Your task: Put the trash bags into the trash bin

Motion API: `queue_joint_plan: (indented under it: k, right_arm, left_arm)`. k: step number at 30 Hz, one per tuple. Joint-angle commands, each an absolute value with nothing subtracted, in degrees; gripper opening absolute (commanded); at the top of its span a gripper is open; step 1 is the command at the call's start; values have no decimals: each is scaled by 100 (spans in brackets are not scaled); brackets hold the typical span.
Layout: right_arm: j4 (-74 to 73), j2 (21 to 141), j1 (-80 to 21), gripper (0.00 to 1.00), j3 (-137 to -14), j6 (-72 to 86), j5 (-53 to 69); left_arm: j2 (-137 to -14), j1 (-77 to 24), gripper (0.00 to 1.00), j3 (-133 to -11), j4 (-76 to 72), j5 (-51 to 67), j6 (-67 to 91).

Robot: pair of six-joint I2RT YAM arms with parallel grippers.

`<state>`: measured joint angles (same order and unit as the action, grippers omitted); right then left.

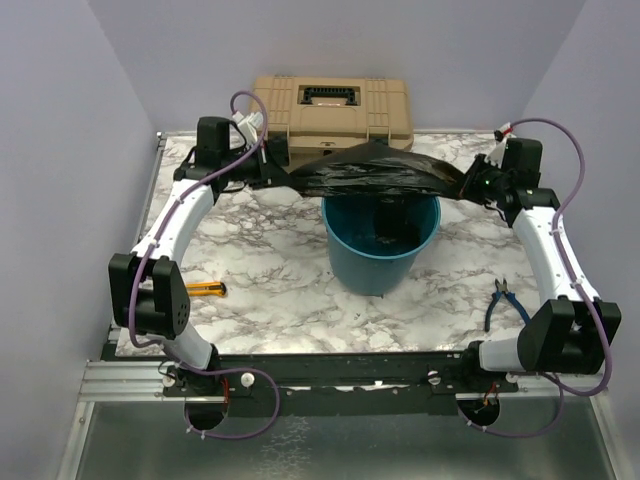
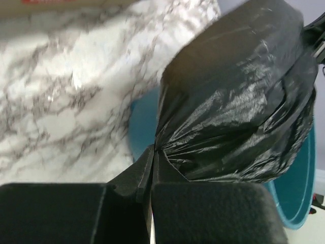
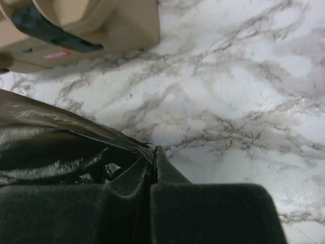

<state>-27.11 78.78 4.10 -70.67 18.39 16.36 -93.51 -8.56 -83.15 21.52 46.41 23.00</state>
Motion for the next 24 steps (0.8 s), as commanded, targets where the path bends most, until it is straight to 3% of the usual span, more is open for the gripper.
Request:
queue_joint_plan:
  k: [1,10,11,13,17,20,24]
  right_arm:
    - [-2847,7661,446,1,-6741,1595,2061]
    - [-3255,7422,445,2,-6697,1385,2039]
    - [-3237,7354,444,5,-6661,1376,2063]
    - [-3282,7253,443,18,-6672,1354,2029]
    - [-3468,6925,445,40,-6900,1370,1546]
    - [-3574,6605,444,62,-7132,1447,917]
    - [-3643,6117,446,68,-7299,1458,582]
  left_arm:
    - [-8850,-806,0,-7691,2474,4456,1915]
    - [-8636,-805,0,-7661,2883,4579,1709]
    - [-8588,-802,6,-7668,2883,4651,1715]
    - [-8498,-803,37,-7677,2900,4716,1750]
    - [-8265,-803,73,-7758,3069,4452,1763]
    - [-8085,-798,81,-7958,3398,3904,1637]
    - [-7655,-801,88,-8050,3637,2841,1389]
